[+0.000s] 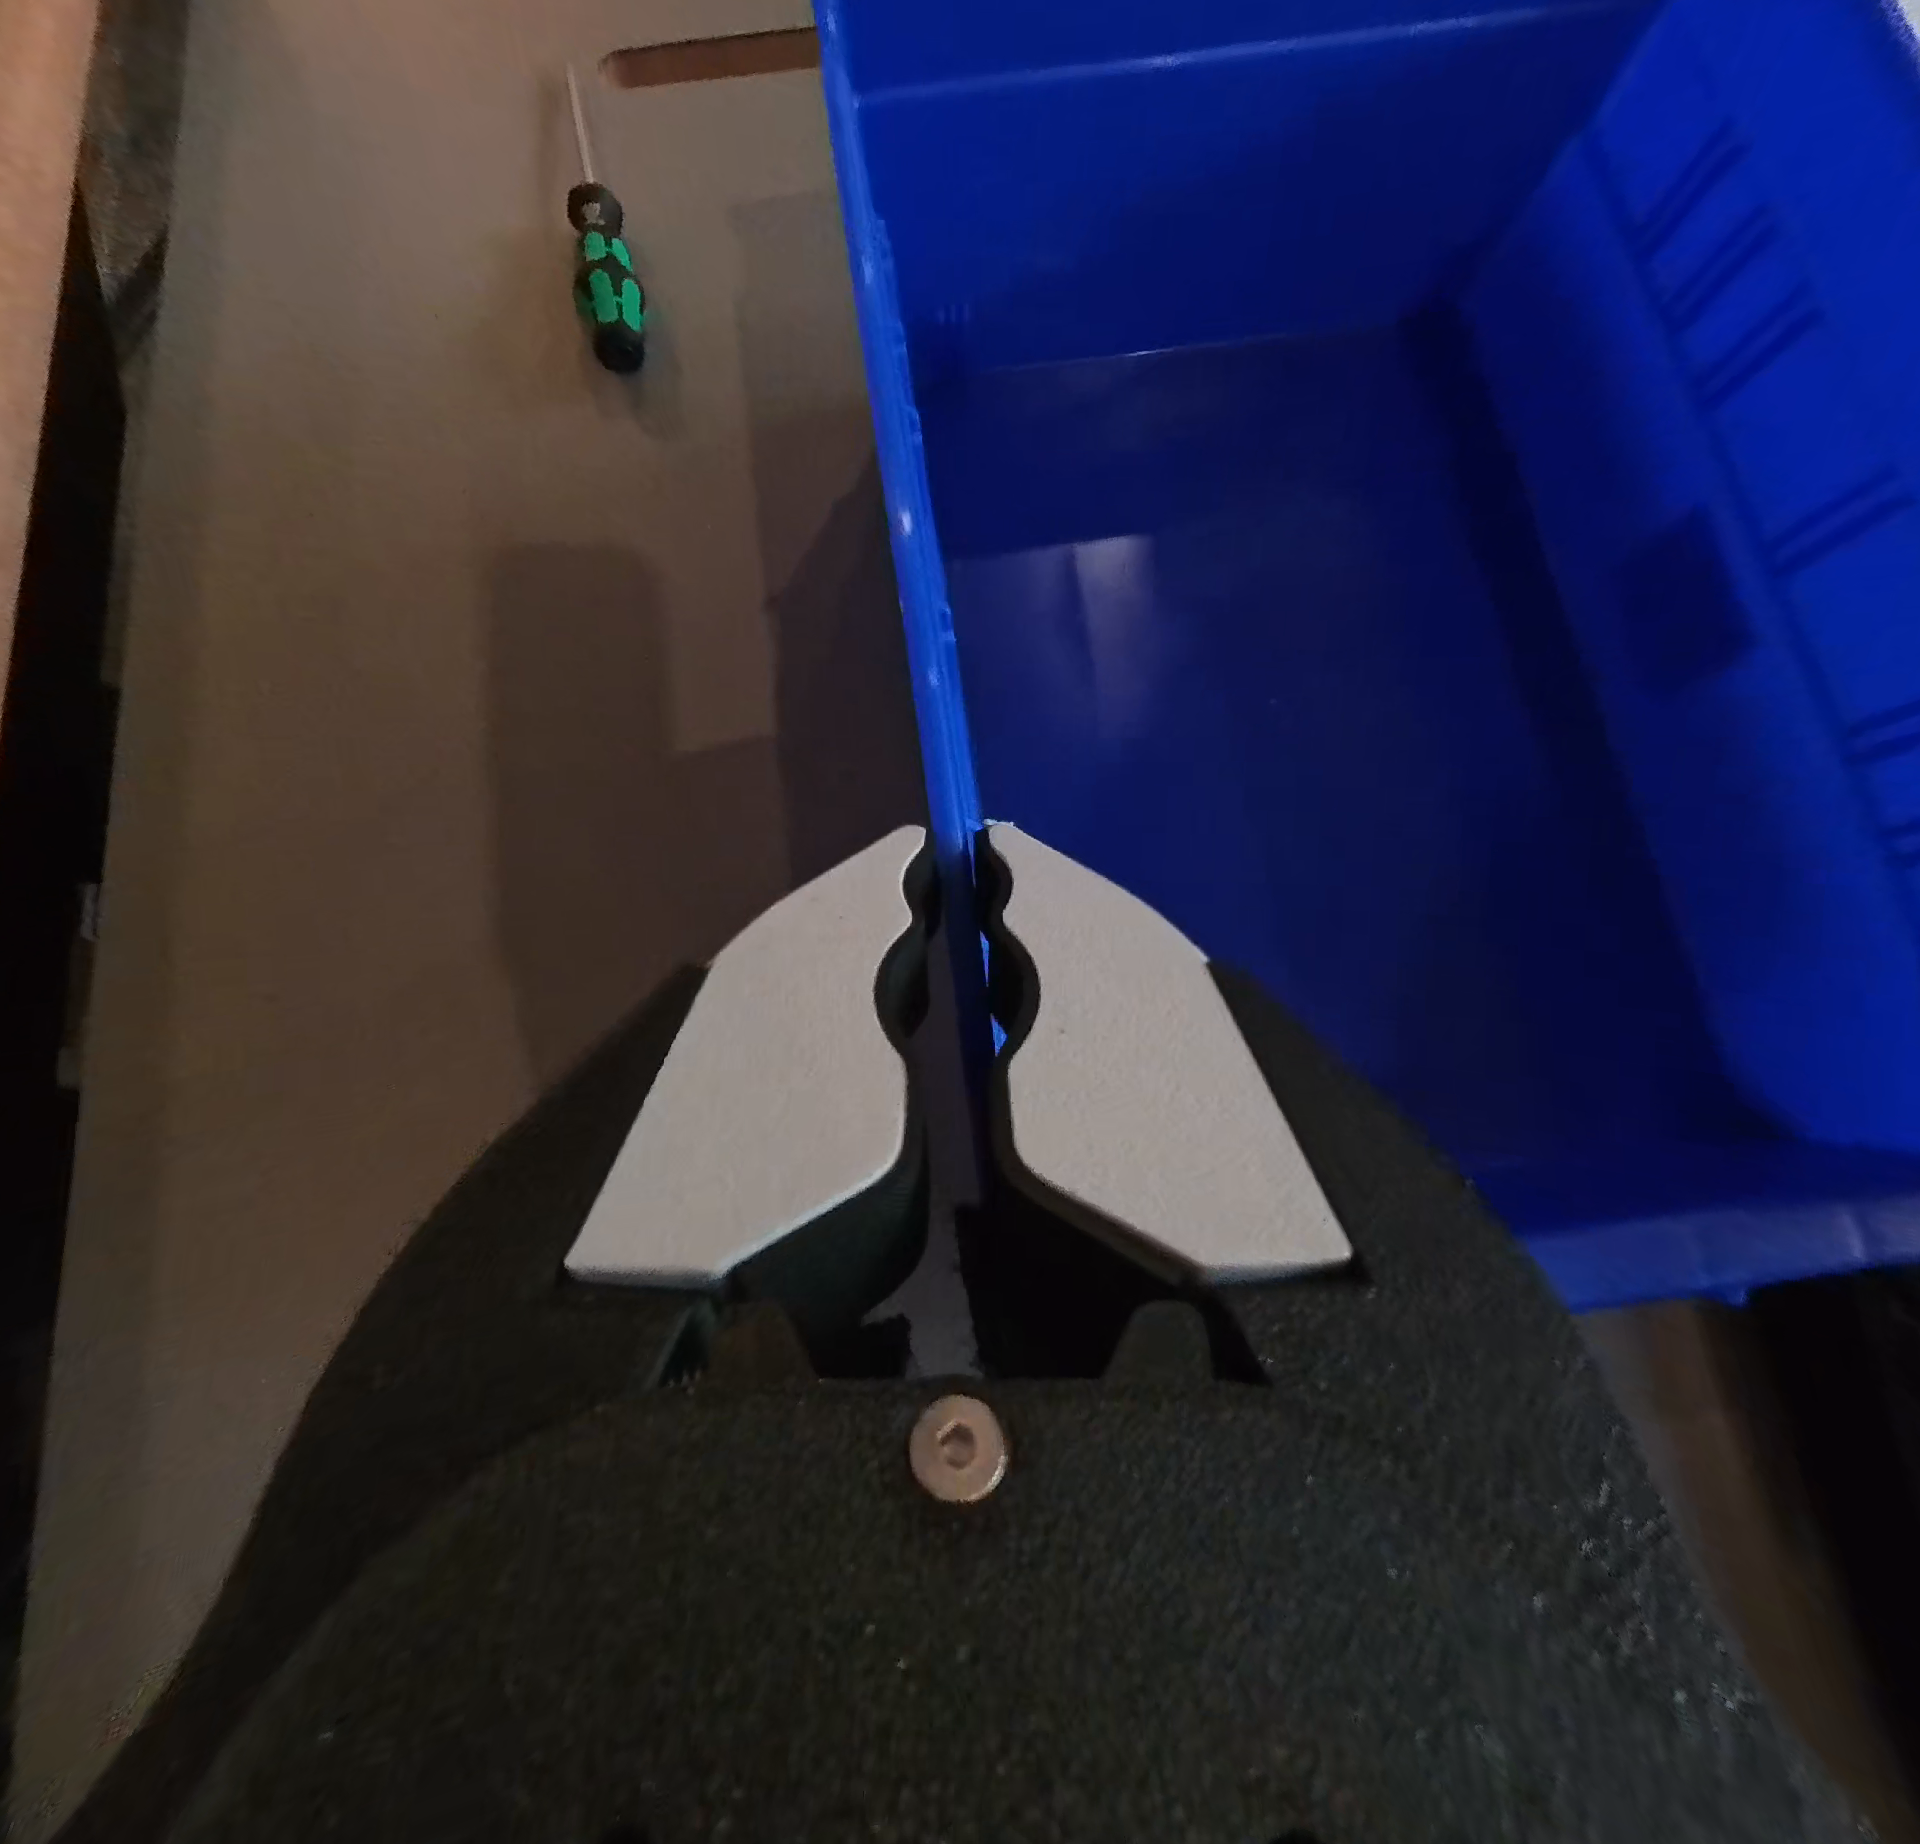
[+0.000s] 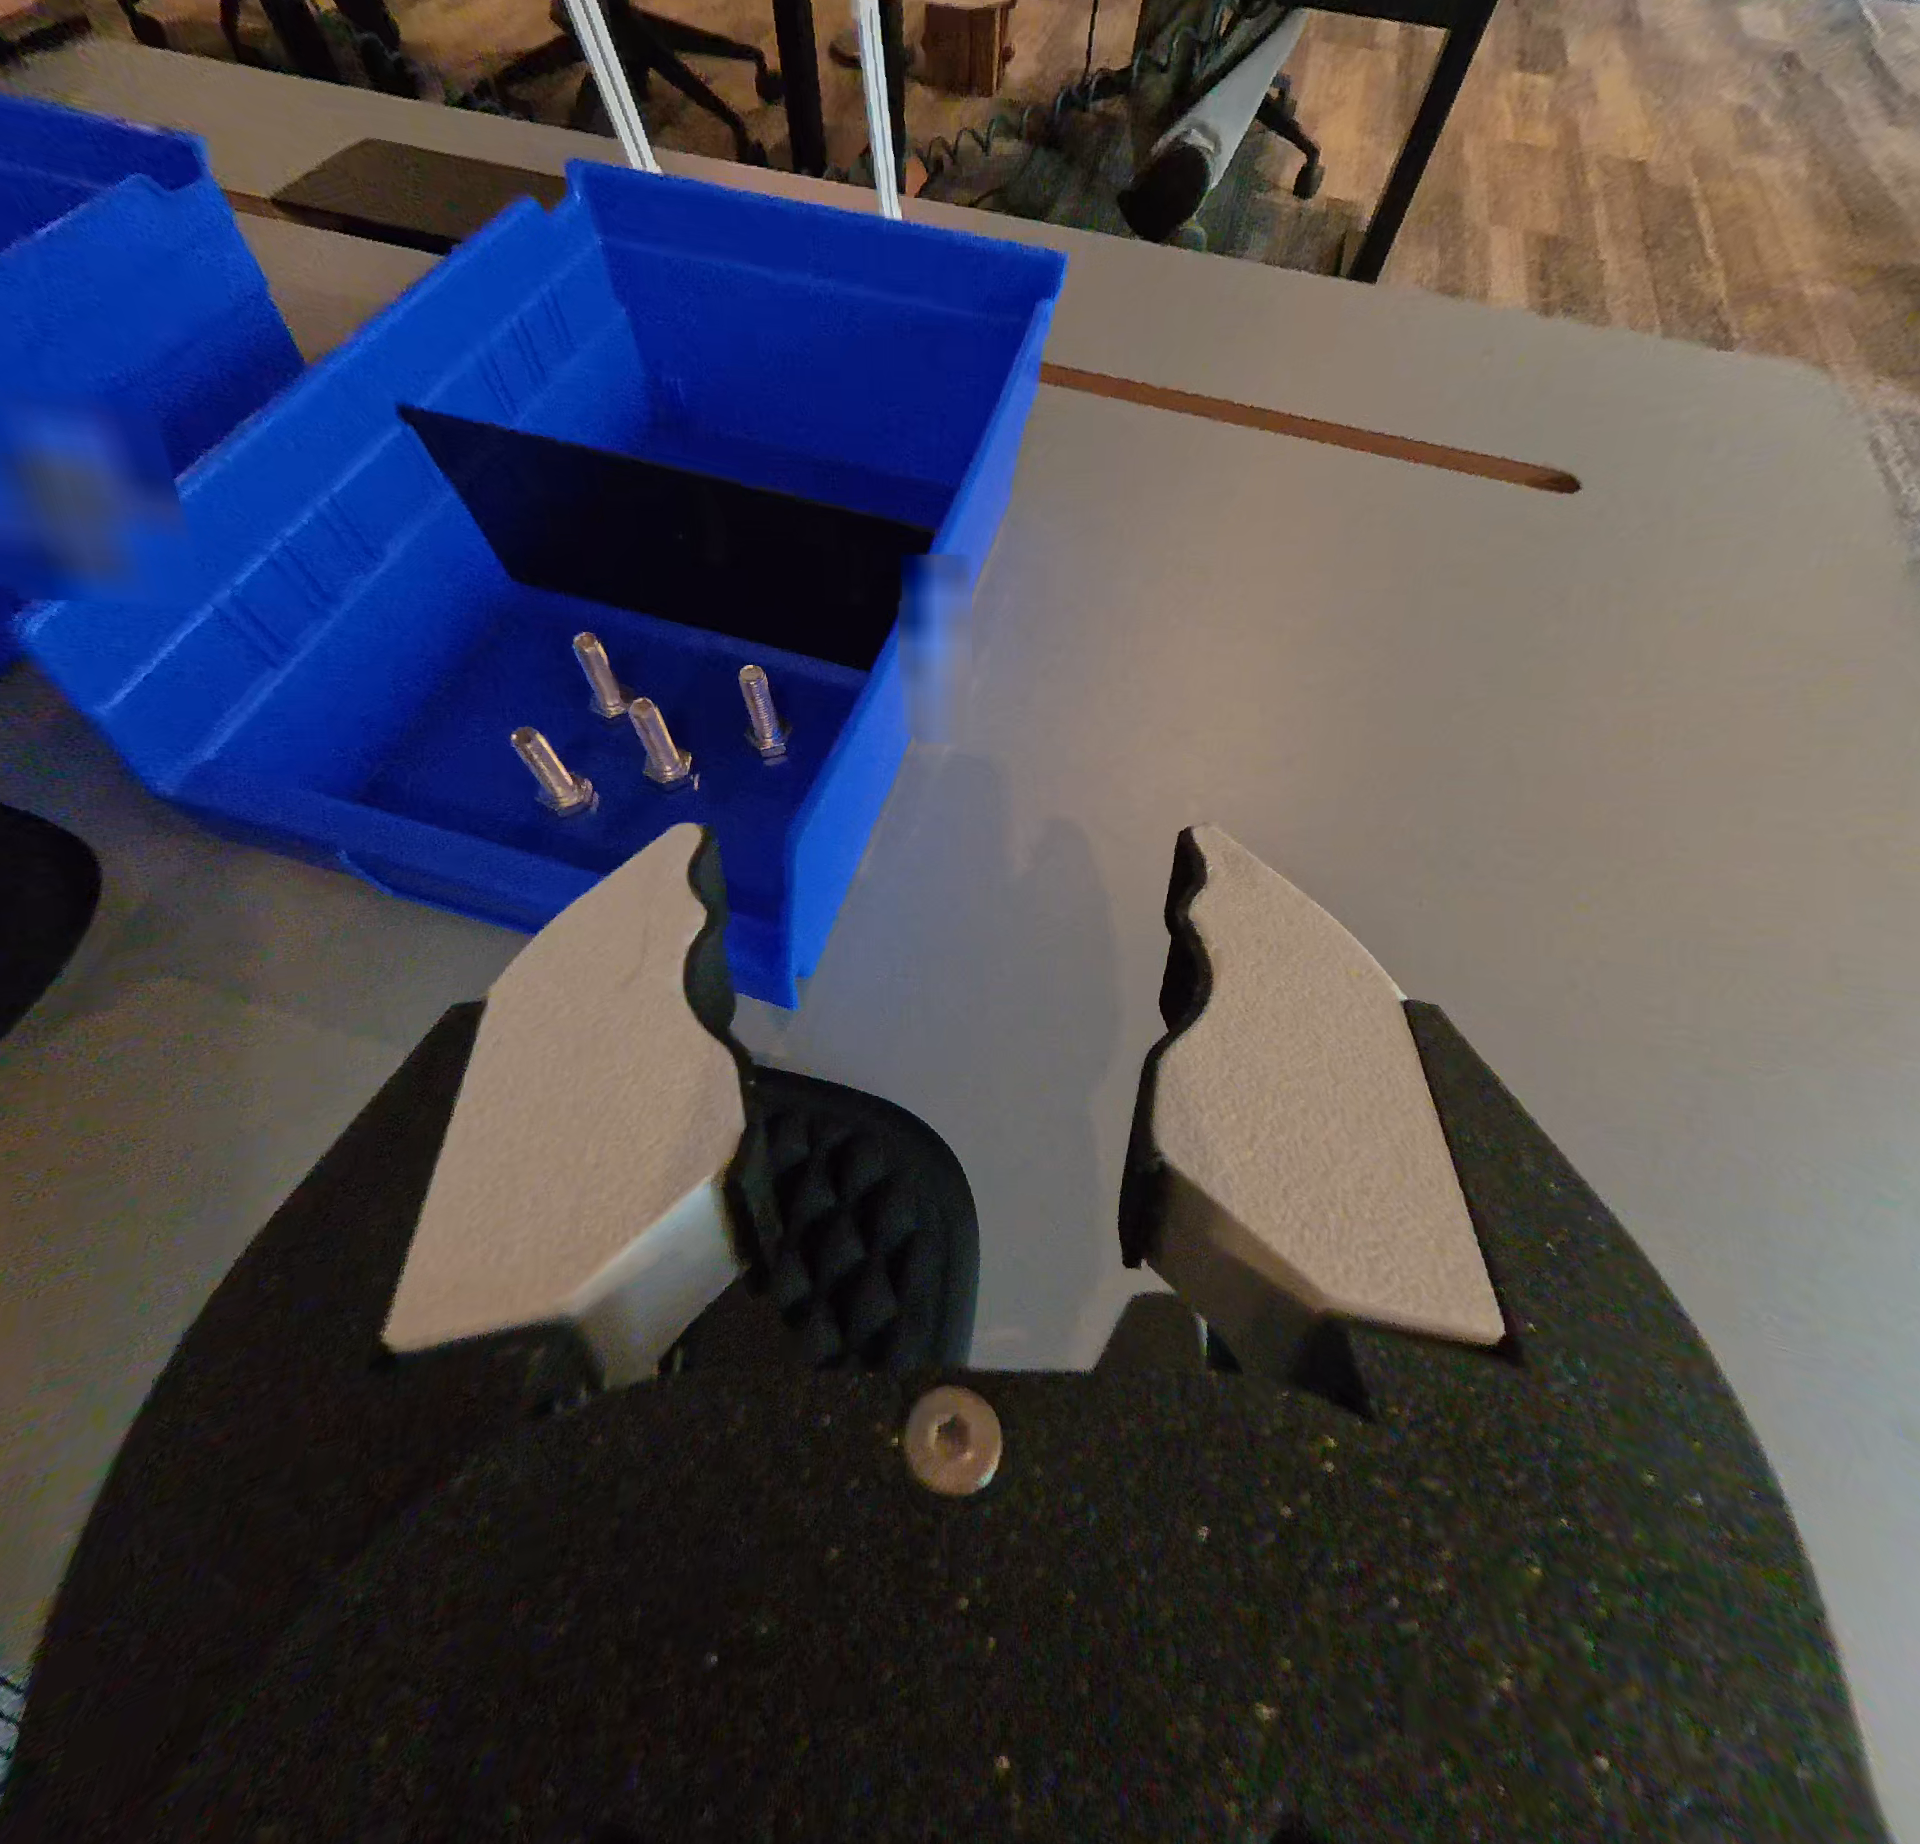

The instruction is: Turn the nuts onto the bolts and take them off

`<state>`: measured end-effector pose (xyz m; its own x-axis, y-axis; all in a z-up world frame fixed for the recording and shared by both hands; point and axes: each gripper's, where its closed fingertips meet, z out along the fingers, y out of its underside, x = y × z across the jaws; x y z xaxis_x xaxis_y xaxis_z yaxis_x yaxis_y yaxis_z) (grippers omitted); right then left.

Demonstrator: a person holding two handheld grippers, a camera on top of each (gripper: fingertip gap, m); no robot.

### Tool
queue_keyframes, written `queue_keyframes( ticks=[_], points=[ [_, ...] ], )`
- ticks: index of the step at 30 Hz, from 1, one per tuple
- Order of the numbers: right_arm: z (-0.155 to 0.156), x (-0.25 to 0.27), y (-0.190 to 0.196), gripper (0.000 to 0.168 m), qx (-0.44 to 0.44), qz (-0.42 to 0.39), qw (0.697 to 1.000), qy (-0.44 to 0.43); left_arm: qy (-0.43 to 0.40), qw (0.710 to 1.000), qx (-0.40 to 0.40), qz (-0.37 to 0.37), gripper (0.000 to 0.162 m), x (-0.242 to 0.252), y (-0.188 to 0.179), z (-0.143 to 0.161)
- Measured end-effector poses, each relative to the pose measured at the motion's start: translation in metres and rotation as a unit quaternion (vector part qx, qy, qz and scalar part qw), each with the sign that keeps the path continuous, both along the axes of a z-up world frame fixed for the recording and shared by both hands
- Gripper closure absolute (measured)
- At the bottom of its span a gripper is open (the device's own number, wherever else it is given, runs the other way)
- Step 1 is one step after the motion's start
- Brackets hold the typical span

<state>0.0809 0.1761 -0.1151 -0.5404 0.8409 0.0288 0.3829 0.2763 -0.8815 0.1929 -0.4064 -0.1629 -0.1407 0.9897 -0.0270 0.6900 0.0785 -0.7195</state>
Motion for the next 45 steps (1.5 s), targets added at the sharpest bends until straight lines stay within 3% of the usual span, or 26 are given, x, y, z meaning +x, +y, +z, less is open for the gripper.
queue_keyframes(
  ticks=[15,28,45],
  points=[
    [0.007,0.007,-0.011,0.087,-0.006,0.020,1.000,0.007,0.048,0.994,0.071,0.062,0.158,-0.044,0.009,0.000],
    [0.003,0.002,-0.004,0.087,-0.004,0.015,1.000,-0.002,0.047,0.997,0.052,-0.031,0.157,-0.063,0.083,-0.001],
    [0.001,0.006,-0.019,0.088,0.009,0.035,0.999,-0.006,0.072,0.994,0.075,0.038,0.158,-0.067,0.113,-0.001]
  ],
)
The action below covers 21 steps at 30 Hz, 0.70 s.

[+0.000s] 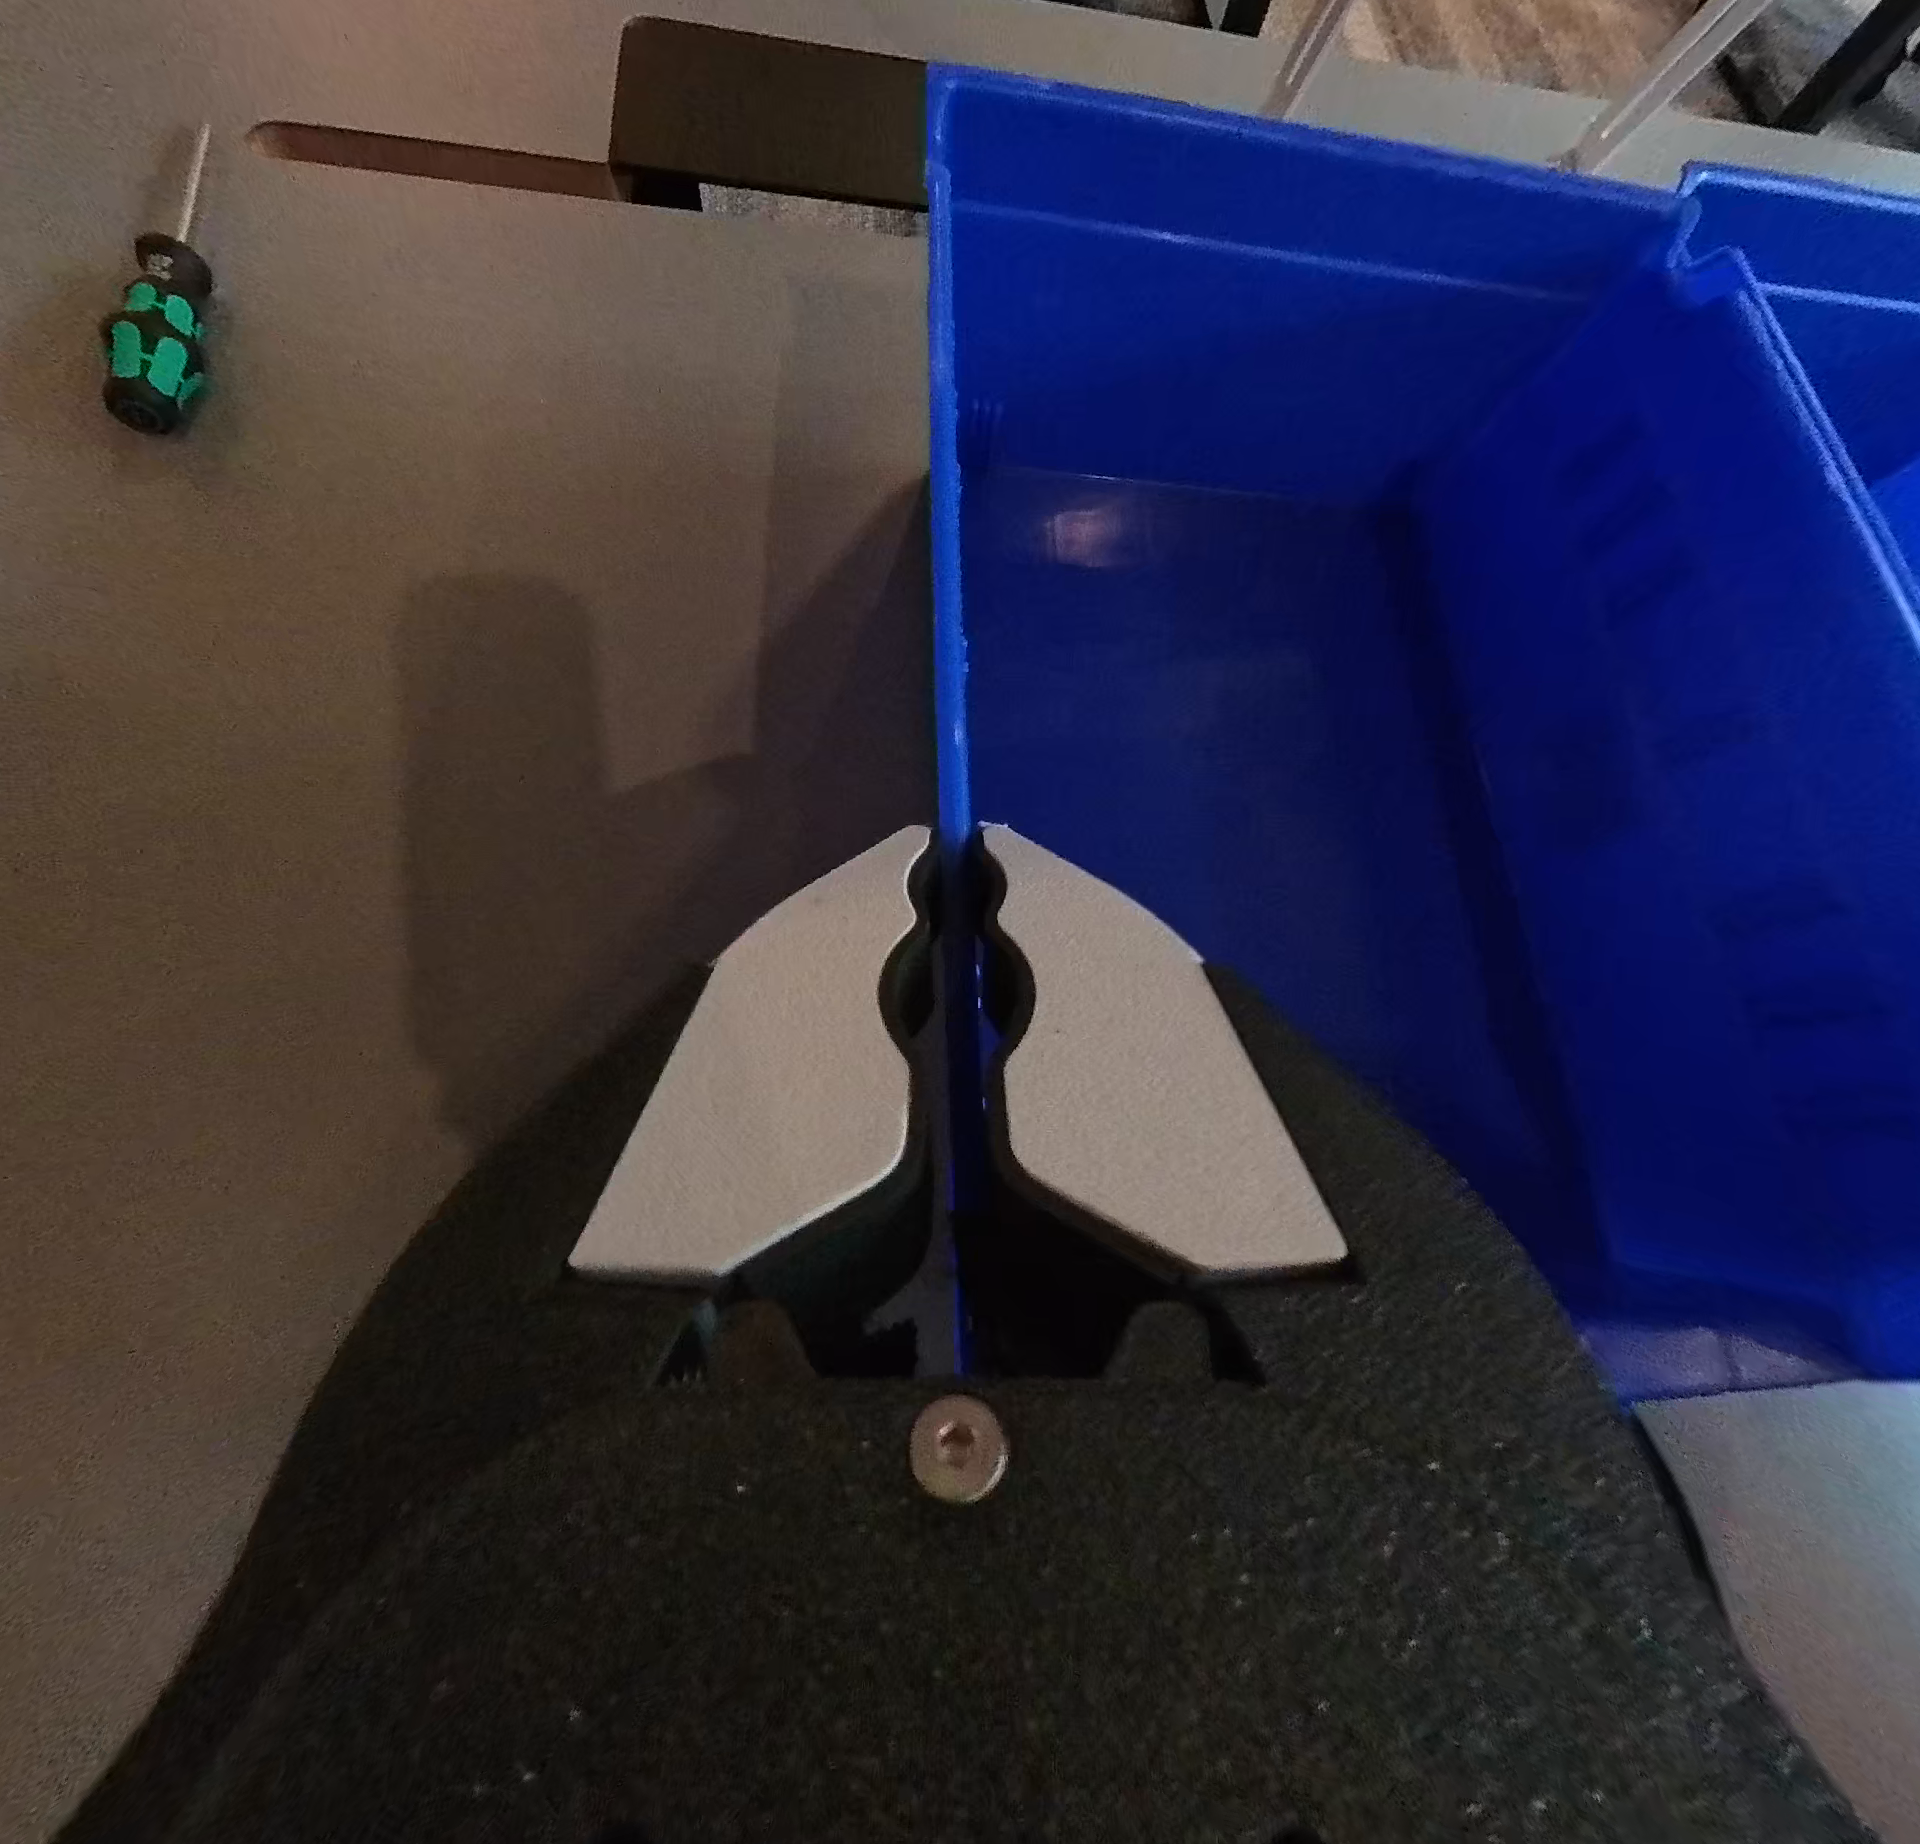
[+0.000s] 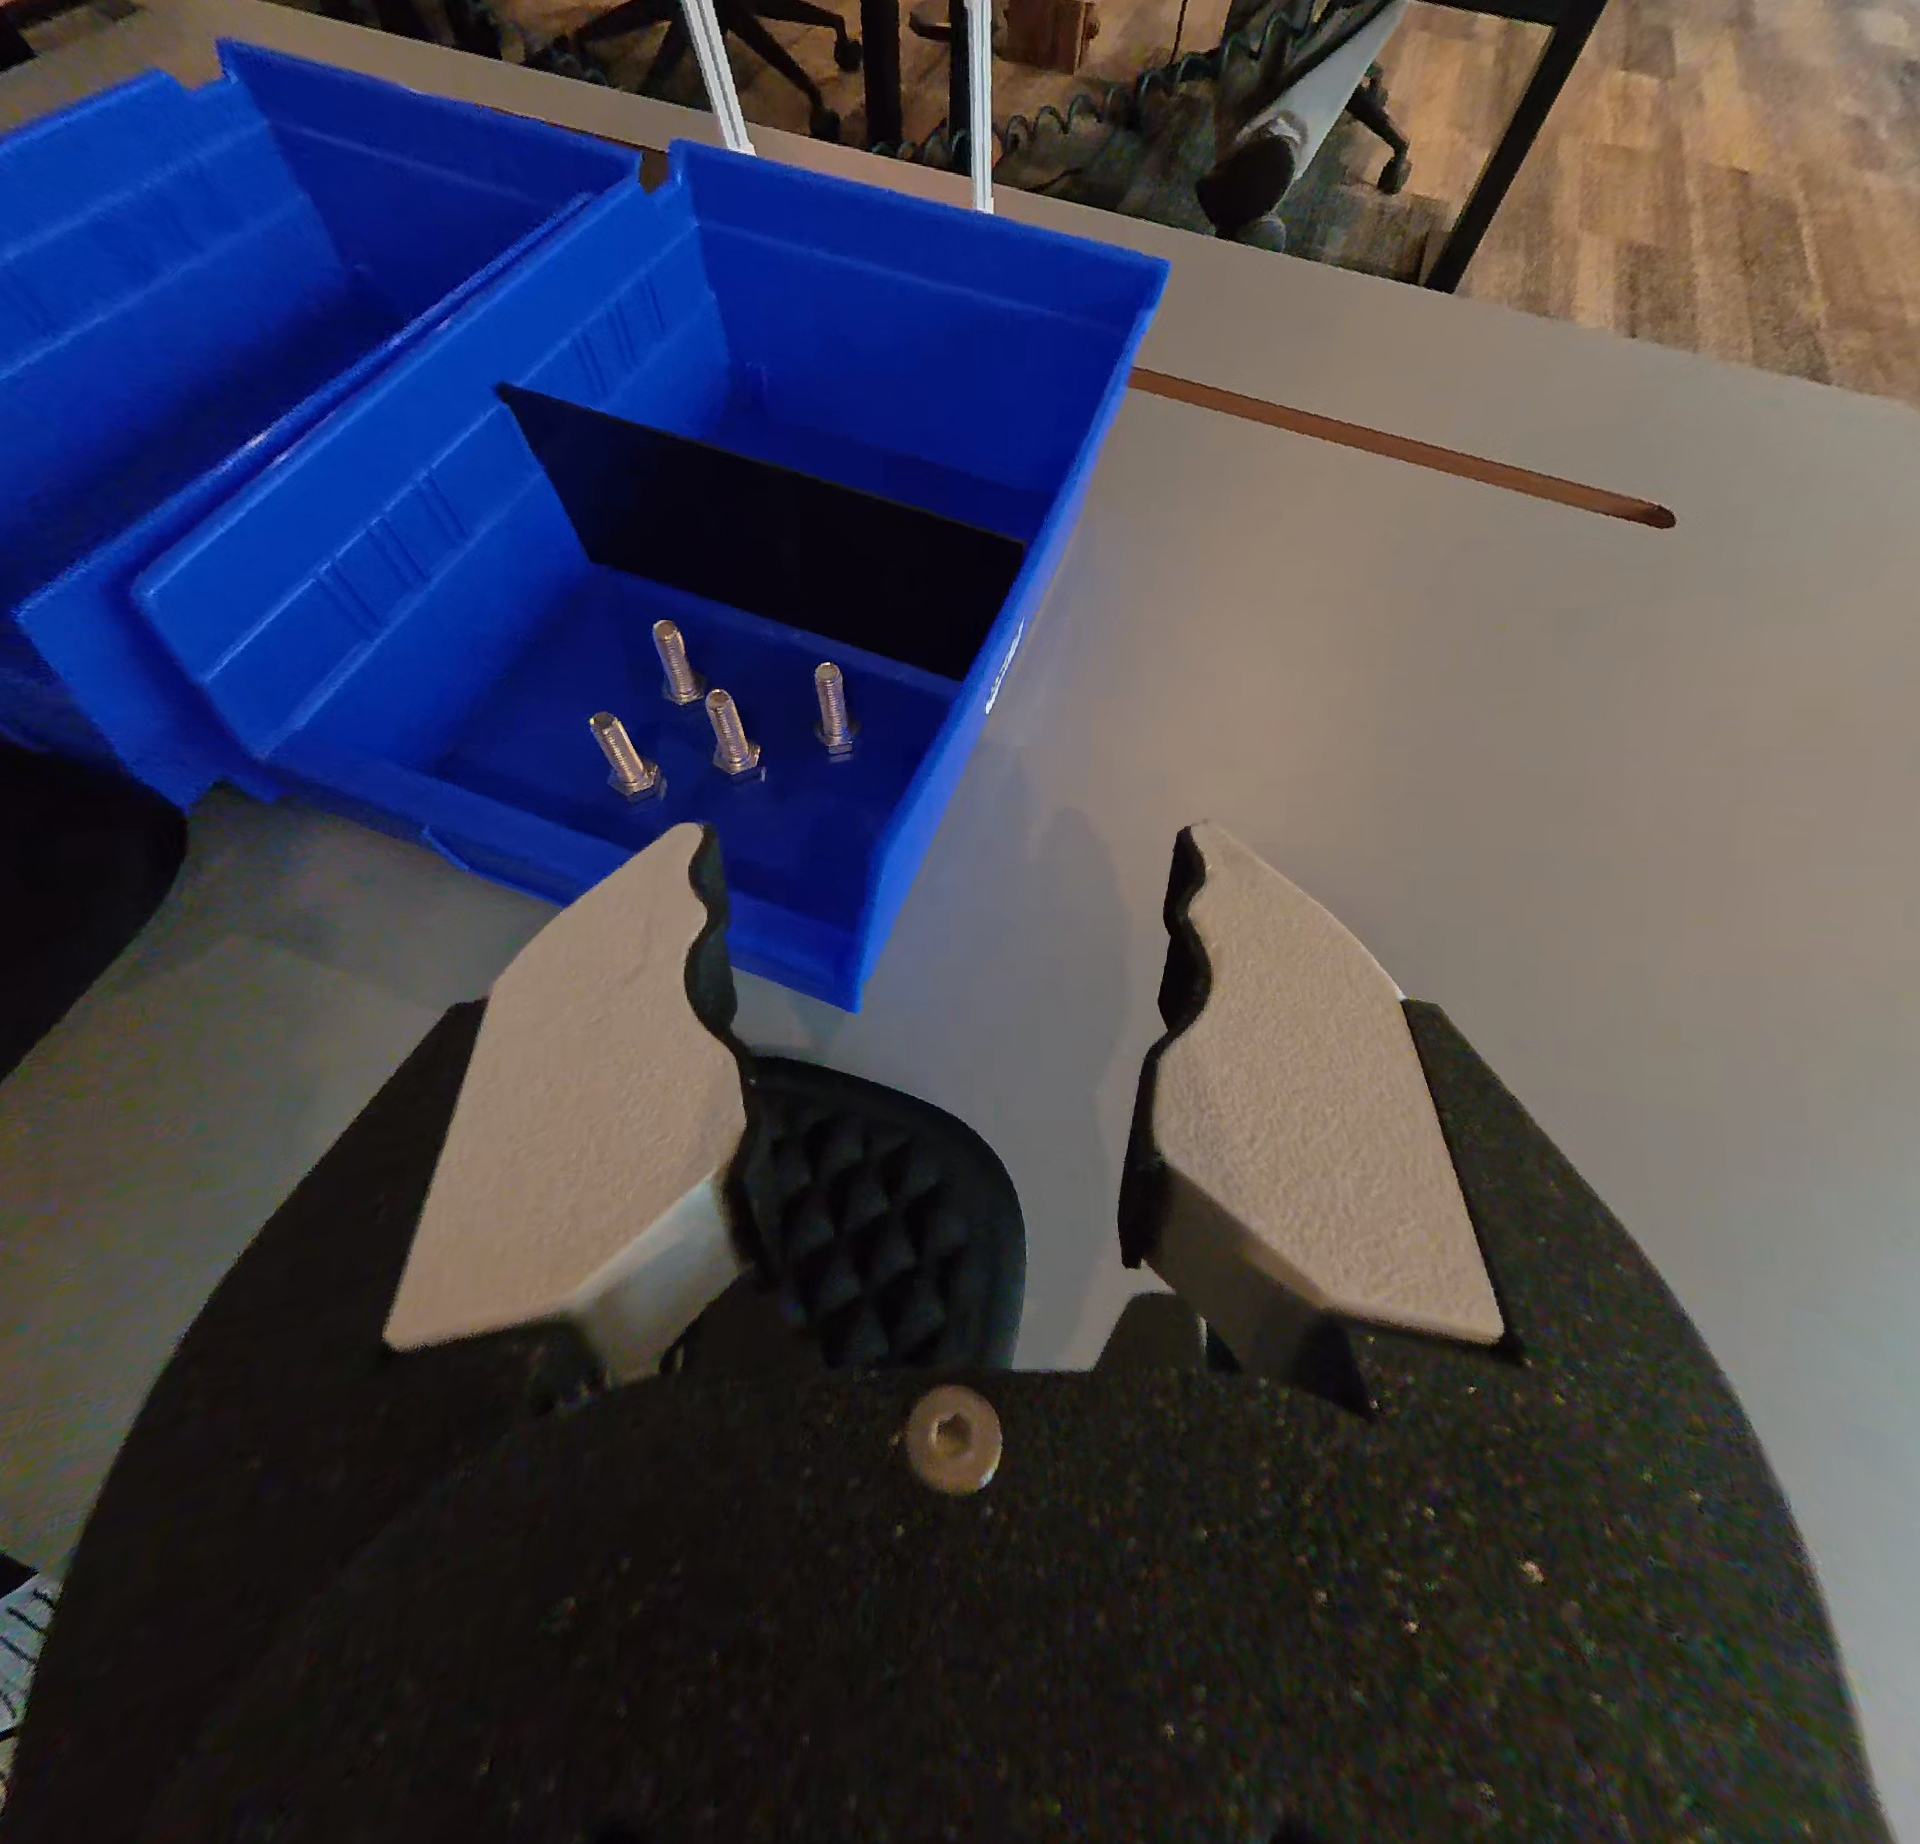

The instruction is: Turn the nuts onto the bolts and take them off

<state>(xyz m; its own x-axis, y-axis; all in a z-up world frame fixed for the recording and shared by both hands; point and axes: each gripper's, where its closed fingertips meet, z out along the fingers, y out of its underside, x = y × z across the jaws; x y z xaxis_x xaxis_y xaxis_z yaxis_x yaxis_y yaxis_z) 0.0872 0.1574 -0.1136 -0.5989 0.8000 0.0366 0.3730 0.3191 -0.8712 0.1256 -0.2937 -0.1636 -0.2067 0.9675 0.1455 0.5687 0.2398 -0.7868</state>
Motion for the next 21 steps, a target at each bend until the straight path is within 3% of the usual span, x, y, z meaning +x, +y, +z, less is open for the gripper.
queue_keyframes(
  ticks=[17,21],
  points=[
    [-0.010,0.000,-0.003,0.088,0.019,0.012,1.000,-0.016,0.006,1.000,0.001,-0.011,0.156,-0.006,0.010,0.001],
    [-0.009,-0.003,-0.004,0.087,0.020,0.016,1.000,-0.015,0.051,0.998,-0.034,-0.007,0.117,-0.003,0.004,0.030]
  ],
)
